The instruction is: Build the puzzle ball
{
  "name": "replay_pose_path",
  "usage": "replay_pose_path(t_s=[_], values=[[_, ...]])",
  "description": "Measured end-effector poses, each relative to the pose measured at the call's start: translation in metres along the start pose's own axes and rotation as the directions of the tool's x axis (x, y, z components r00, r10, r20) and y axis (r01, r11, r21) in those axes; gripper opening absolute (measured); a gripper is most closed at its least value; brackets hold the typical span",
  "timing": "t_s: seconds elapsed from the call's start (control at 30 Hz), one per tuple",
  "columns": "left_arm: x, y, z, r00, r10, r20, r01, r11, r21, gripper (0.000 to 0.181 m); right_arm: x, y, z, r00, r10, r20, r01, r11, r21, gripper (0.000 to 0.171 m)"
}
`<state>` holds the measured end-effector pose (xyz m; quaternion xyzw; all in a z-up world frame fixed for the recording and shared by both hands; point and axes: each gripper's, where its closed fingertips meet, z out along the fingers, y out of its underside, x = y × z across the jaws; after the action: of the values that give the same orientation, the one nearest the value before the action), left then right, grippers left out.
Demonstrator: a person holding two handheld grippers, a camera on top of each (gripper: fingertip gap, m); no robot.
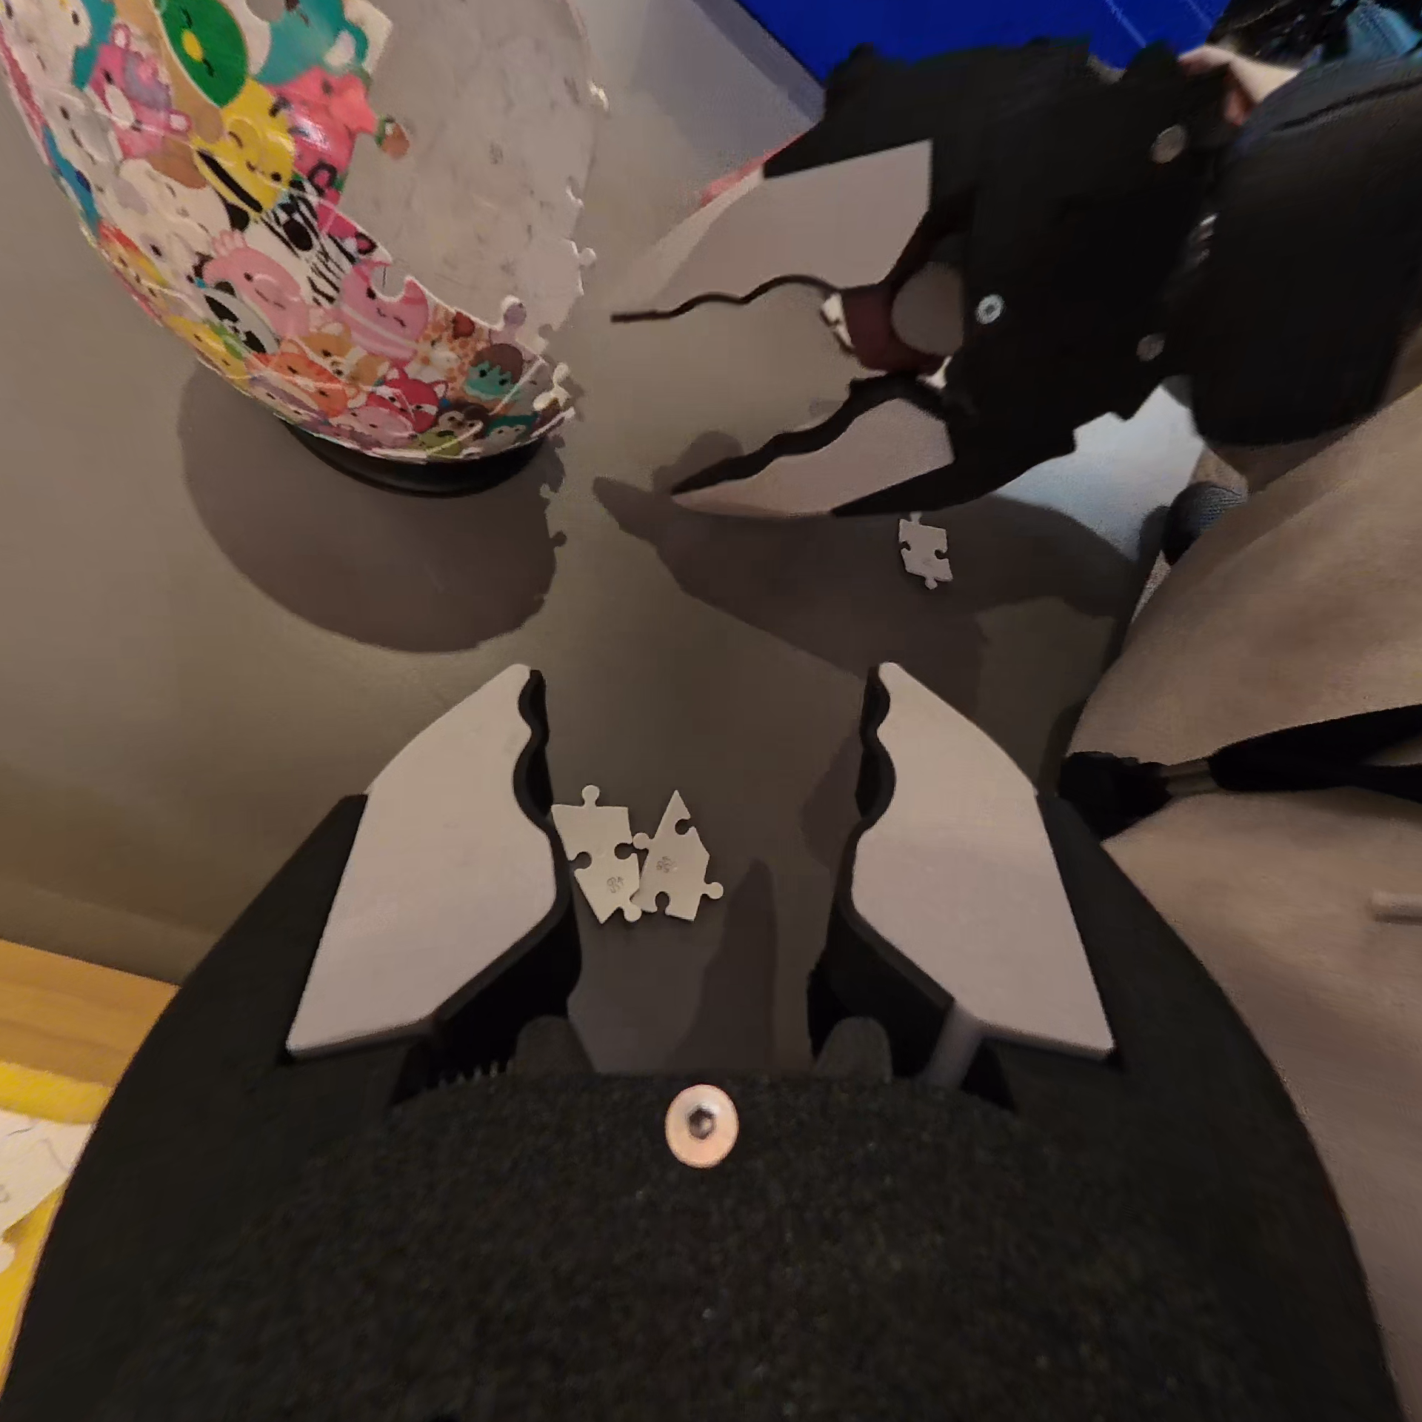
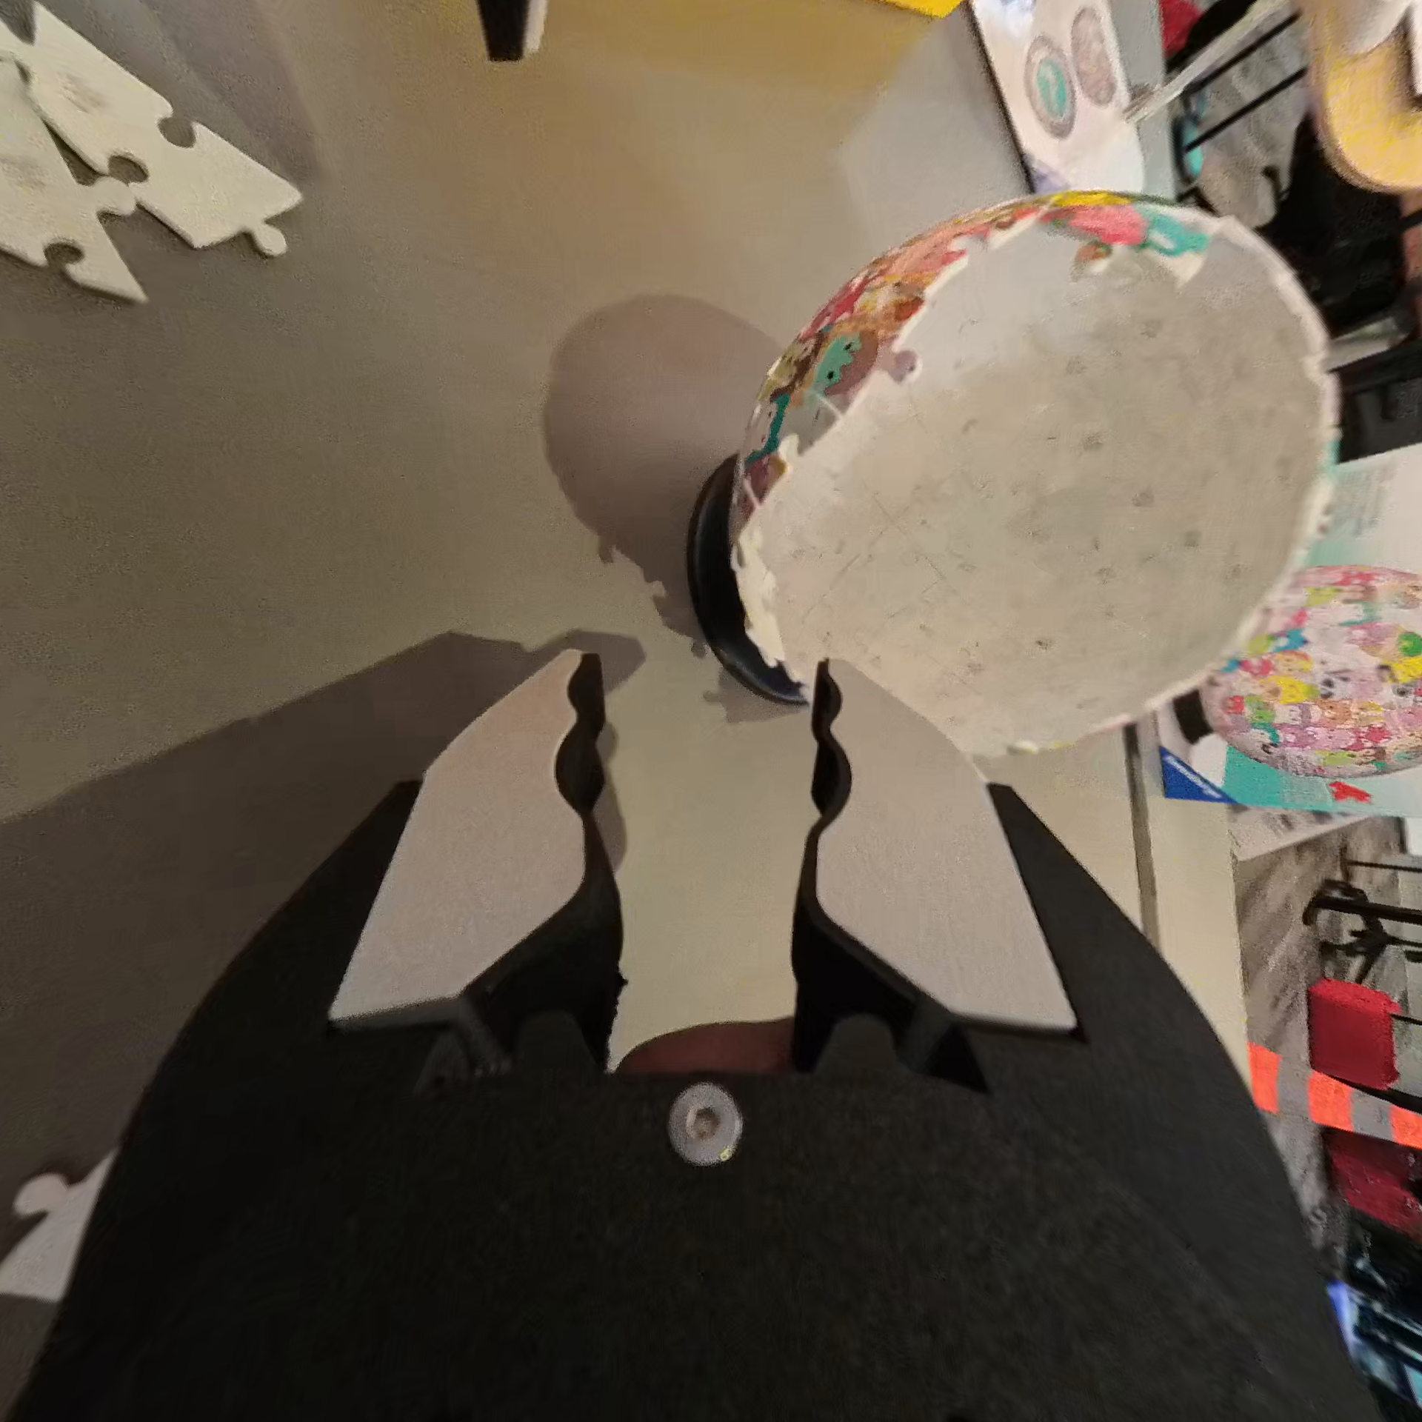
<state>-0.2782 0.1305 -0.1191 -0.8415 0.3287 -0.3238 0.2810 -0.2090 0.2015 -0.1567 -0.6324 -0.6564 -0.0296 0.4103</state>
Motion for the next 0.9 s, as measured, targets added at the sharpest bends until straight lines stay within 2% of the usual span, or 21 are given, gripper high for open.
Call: replay_pose_path(t_s=[0.13, 0.27, 0.63, 0.9], values=[[0.005, 0.002, 0.005, 1.000, 0.024, 0.015, -0.024, 1.000, 0.002, 0.075, 0.015, 0.008, 0.004, 0.998, -0.009, -0.059, 0.008, 1.000, -0.012, 0.043], [0.014, 0.005, 0.005, 0.999, 0.044, 0.020, -0.044, 0.999, 0.004, 0.074, 0.023, 0.003, 0.021, 0.978, -0.181, -0.106, 0.177, 0.983, -0.046, 0.032], [0.018, 0.013, -0.005, 0.994, 0.082, 0.072, -0.082, 0.997, 0.008, 0.074, 0.014, 0.002, 0.043, 0.927, -0.374, -0.009, 0.371, 0.922, -0.114, 0.003], [0.017, 0.015, -0.014, 0.993, 0.090, 0.081, -0.092, 0.995, 0.023, 0.073, 0.014, 0.002, 0.045, 0.929, -0.368, 0.029, 0.369, 0.920, -0.133, 0.002]])
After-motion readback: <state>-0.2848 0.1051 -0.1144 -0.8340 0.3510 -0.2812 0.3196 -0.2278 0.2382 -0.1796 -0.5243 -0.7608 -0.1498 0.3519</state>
